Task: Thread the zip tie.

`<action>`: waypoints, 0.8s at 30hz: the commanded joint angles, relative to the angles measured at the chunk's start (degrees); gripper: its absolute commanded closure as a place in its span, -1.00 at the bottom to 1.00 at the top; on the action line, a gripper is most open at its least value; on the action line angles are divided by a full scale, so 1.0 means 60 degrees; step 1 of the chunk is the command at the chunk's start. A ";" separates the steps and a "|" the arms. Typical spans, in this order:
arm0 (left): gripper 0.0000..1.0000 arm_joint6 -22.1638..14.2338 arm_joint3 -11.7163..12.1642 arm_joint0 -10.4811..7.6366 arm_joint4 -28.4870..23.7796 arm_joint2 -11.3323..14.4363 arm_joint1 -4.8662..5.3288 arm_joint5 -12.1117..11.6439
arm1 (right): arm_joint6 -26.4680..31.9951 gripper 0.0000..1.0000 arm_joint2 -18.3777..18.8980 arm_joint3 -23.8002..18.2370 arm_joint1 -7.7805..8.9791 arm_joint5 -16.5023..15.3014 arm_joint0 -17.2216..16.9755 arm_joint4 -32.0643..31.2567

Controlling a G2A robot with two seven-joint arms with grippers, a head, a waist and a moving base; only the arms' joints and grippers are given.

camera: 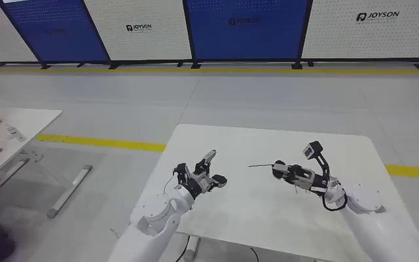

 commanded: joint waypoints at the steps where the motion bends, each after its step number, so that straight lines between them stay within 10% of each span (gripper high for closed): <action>1: -1.00 0.0074 0.0225 -0.0155 0.0146 0.0343 -0.0039 0.0036 | -0.0098 1.00 -0.0074 -0.0033 -0.0127 0.0000 -0.0060 0.0019; 6: -1.00 0.0317 0.0826 -0.0699 0.0093 0.1123 -0.0187 -0.0081 | -0.0133 1.00 -0.0504 0.0482 -0.0554 0.0000 0.0050 -0.0061; 24: -1.00 0.0192 0.0989 -0.0846 0.0176 0.1557 -0.0259 -0.0405 | -0.1166 1.00 -0.0663 0.0126 -0.0789 0.0000 -0.0206 -0.0291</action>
